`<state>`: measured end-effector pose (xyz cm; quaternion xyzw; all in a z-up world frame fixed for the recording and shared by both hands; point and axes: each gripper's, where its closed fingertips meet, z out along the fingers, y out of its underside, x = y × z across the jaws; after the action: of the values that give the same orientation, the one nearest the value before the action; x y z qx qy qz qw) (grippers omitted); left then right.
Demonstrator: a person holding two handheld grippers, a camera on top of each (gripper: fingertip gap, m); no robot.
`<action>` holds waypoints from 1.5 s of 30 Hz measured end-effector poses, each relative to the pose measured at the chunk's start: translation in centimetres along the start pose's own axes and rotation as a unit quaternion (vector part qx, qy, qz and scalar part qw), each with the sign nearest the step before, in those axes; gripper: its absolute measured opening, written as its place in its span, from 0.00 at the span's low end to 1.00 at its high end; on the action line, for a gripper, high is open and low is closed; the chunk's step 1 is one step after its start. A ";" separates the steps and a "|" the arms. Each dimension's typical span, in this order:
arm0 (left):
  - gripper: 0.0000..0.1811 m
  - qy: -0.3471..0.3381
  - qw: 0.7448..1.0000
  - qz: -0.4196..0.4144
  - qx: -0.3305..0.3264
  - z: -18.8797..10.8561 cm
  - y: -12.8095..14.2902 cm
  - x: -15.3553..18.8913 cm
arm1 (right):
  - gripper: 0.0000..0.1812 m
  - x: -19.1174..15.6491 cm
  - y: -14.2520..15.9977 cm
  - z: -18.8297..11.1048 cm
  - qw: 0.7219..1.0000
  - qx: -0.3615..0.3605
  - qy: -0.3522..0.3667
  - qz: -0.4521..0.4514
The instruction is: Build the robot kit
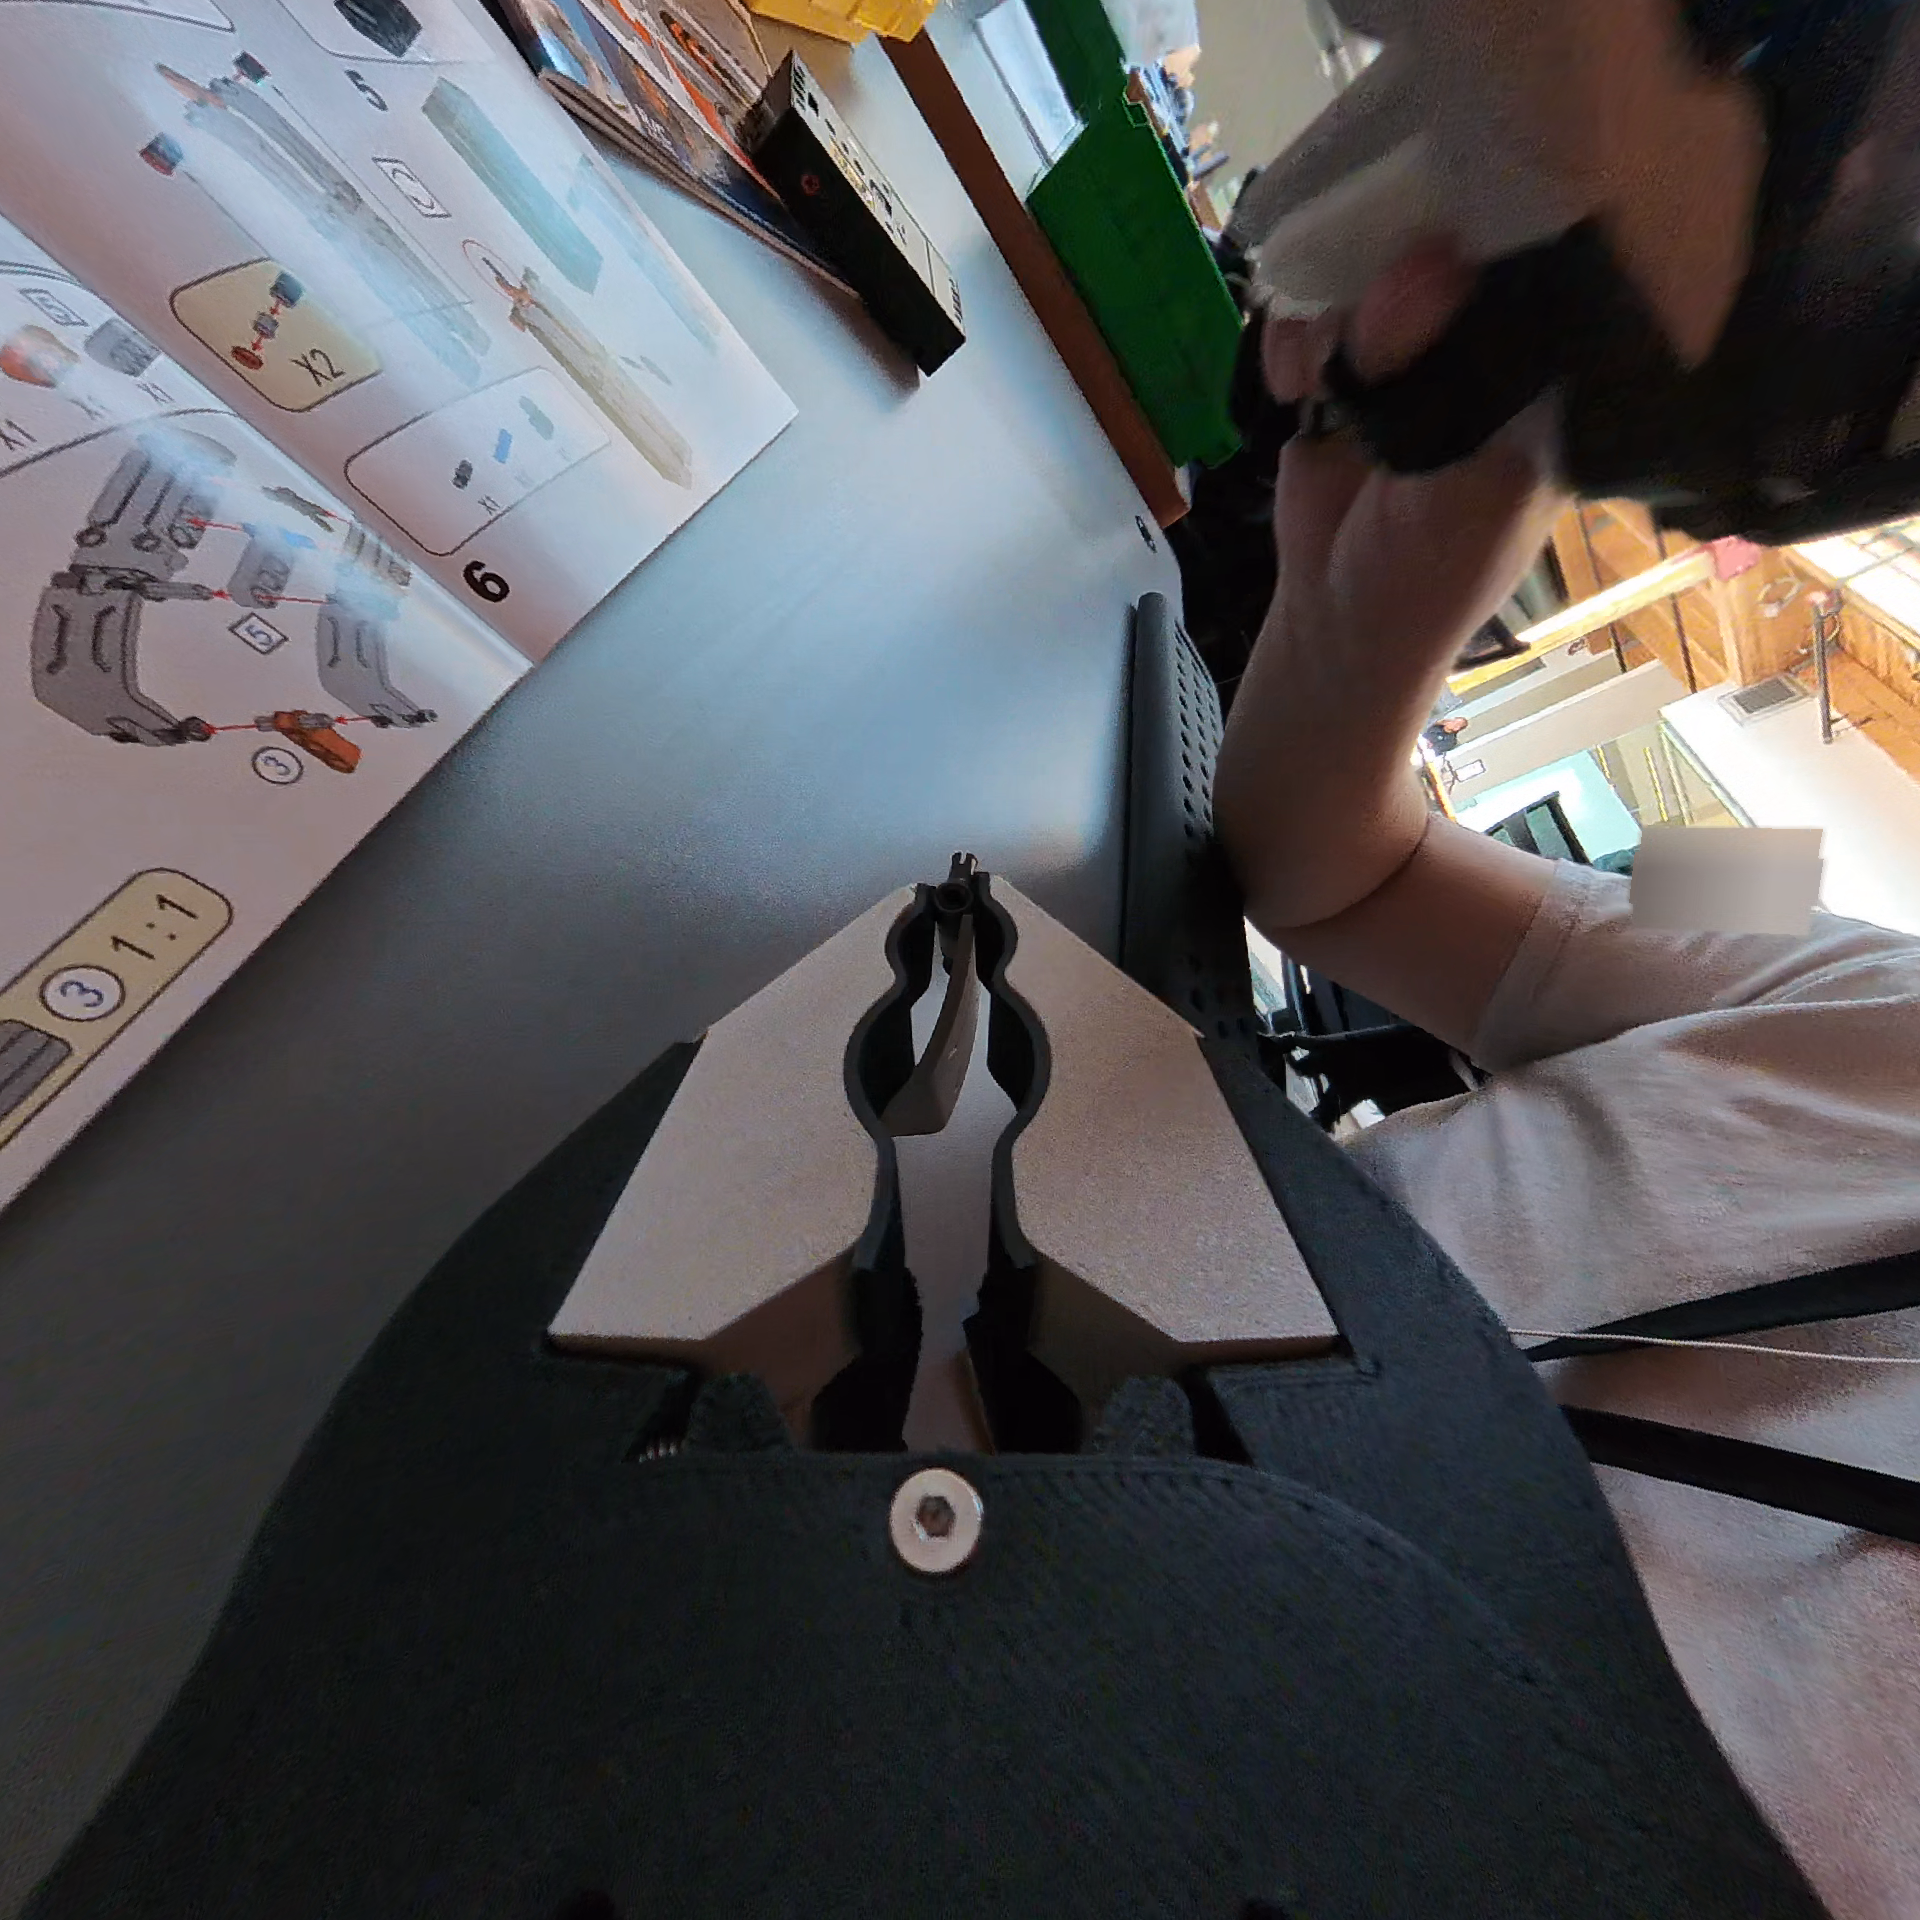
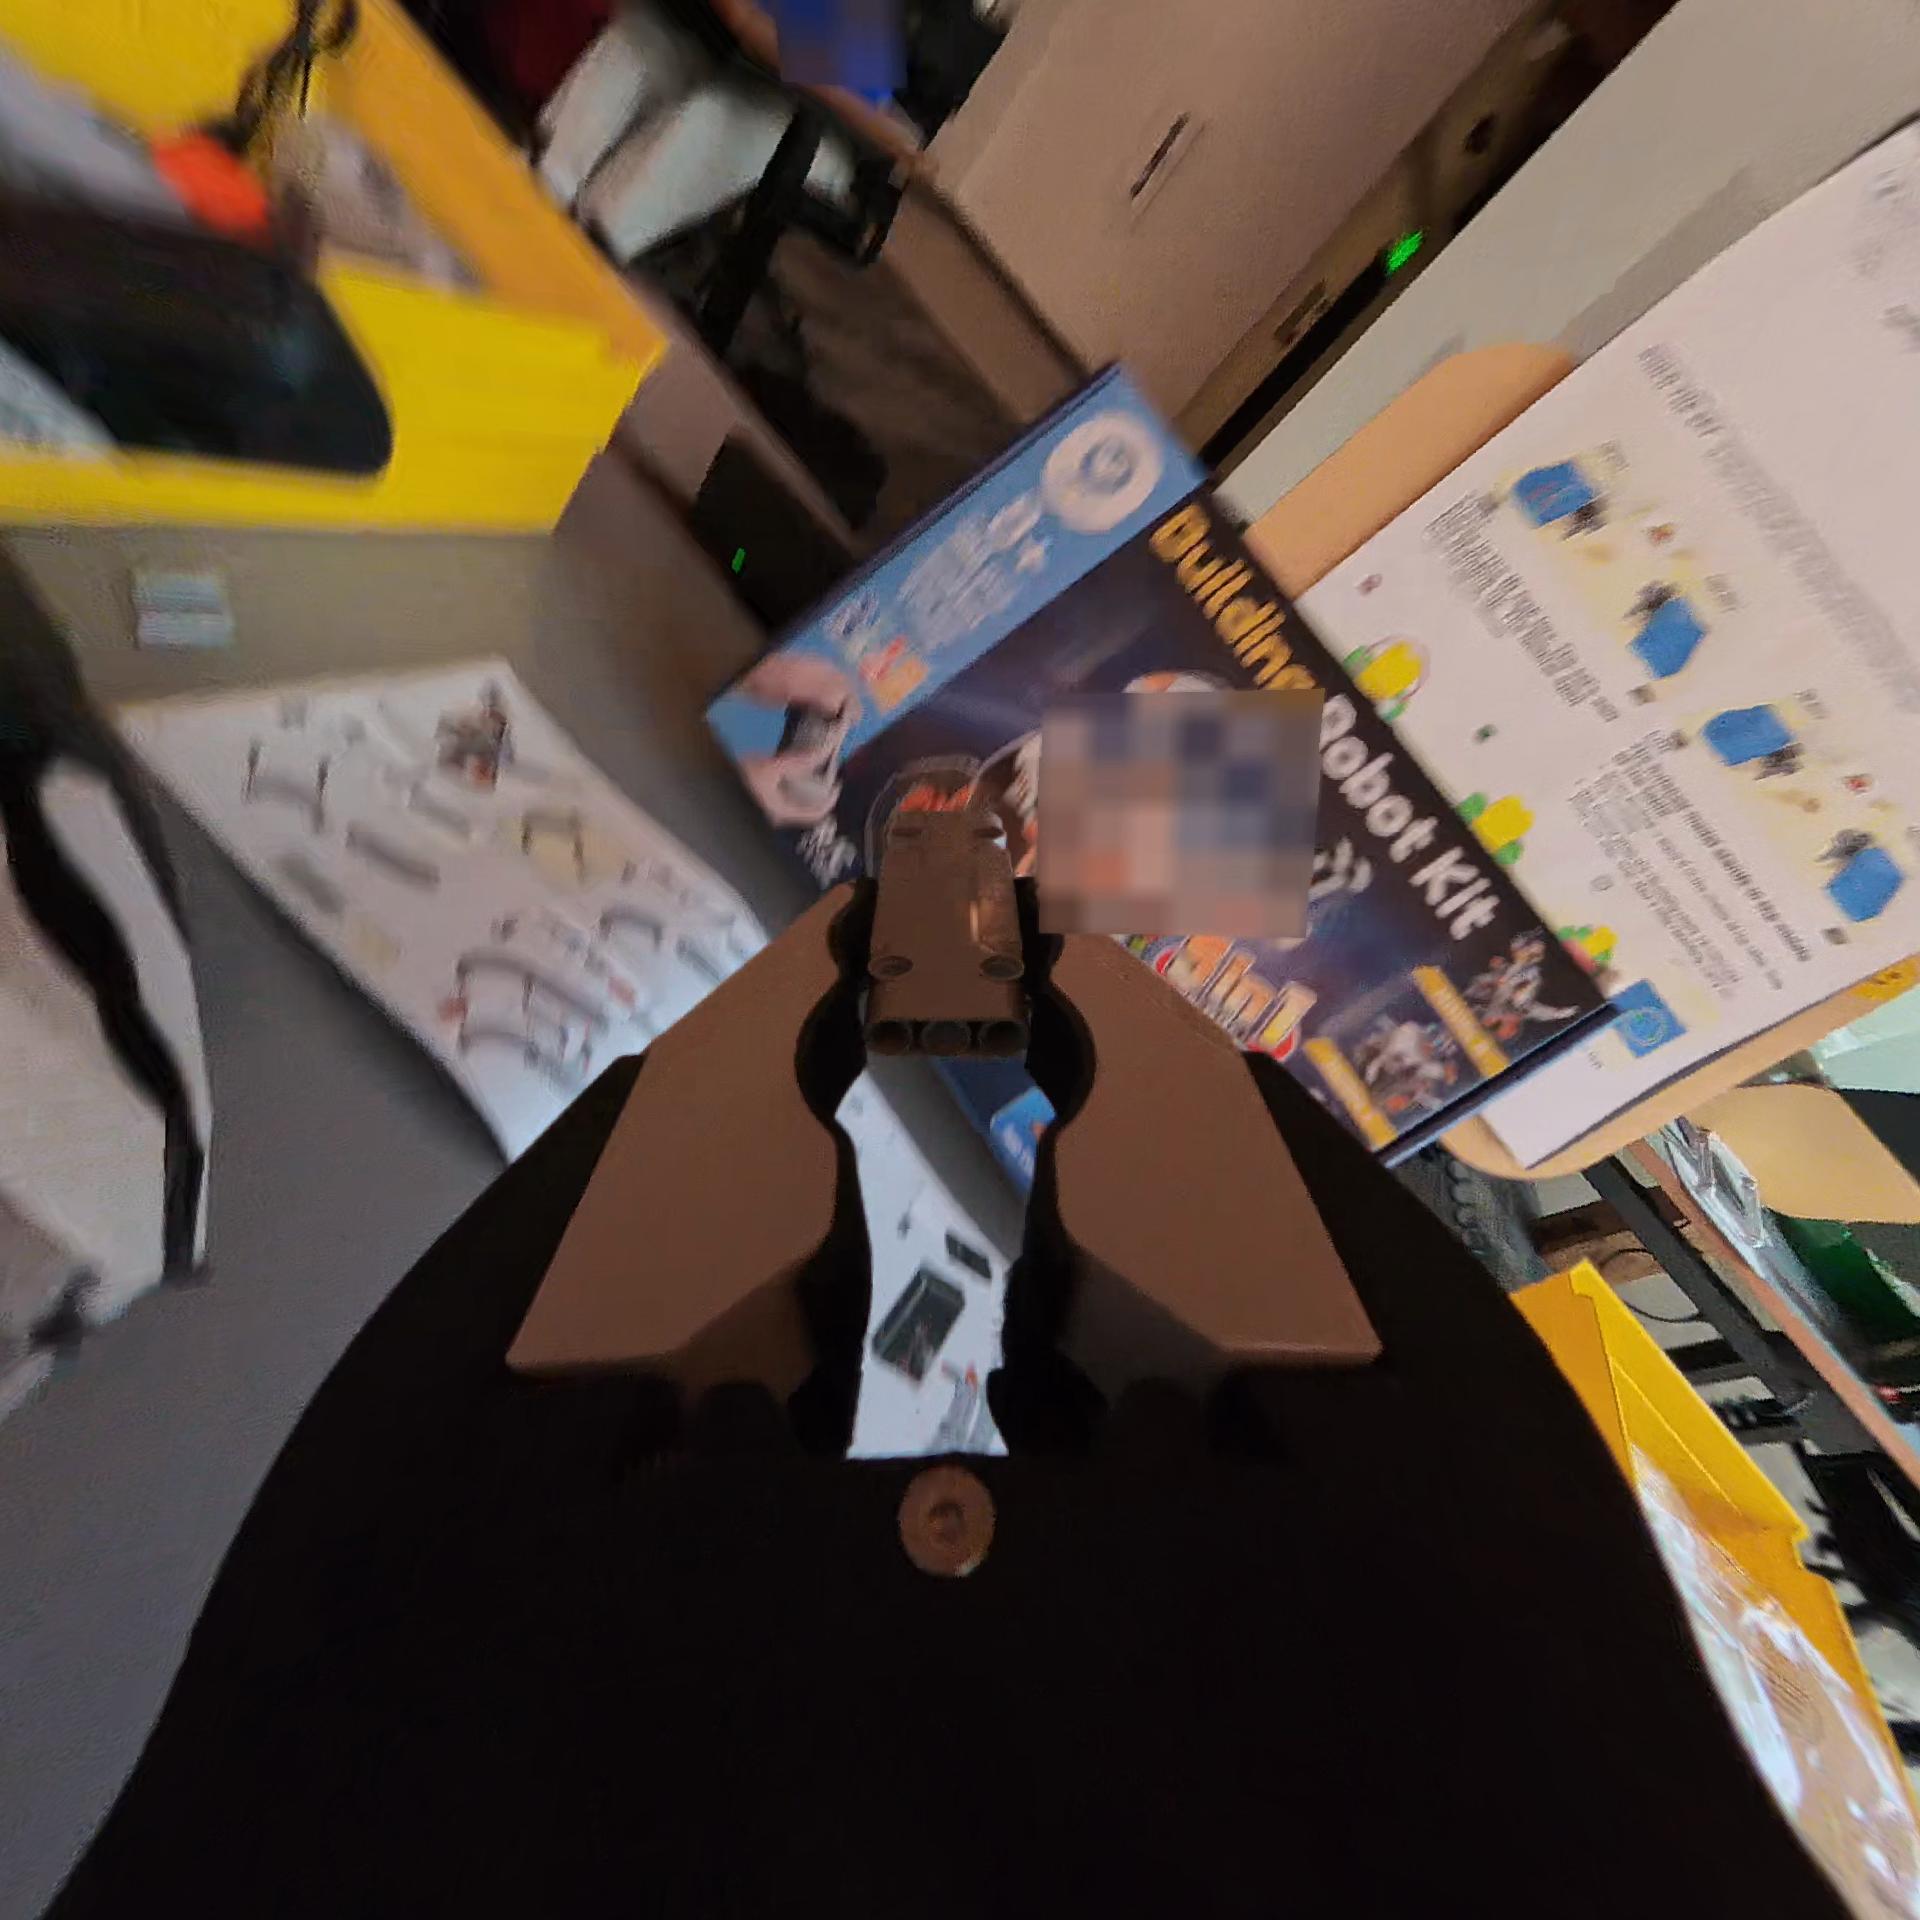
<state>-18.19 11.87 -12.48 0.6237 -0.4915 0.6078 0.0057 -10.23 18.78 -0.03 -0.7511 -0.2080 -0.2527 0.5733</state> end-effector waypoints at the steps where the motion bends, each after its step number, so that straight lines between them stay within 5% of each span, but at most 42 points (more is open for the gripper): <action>1: 0.03 0.003 1.000 -0.002 0.002 0.0 0.0 -0.1 | 0.14 1.1 -1.9 0.1 0.999 0.025 0.014 0.022; 8: 0.03 0.016 1.000 -0.004 0.001 0.2 0.1 0.0 | 0.14 7.3 -9.1 -1.4 0.978 0.119 0.121 0.124; 20: 0.03 0.035 0.999 0.016 0.007 0.2 -0.3 1.7 | 0.14 11.8 -2.6 -3.0 0.957 0.087 0.232 0.149; 35: 0.02 0.033 0.999 0.010 0.012 0.1 -0.4 1.2 | 0.14 13.2 -3.1 -3.0 0.952 0.103 0.251 0.140; 39: 0.03 0.035 0.999 0.010 0.017 -0.2 -0.6 1.3 | 0.14 12.6 -3.6 -2.5 0.957 0.118 0.224 0.139; 45: 0.02 0.043 0.999 0.007 0.029 -1.0 -1.1 1.2 | 0.14 8.9 -10.5 -6.4 0.951 0.264 -0.008 0.162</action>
<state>-18.57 12.31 -10.66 0.5938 -0.4769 0.6481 0.0042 -10.42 15.44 14.77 -0.5984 -0.1479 -0.0863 0.7827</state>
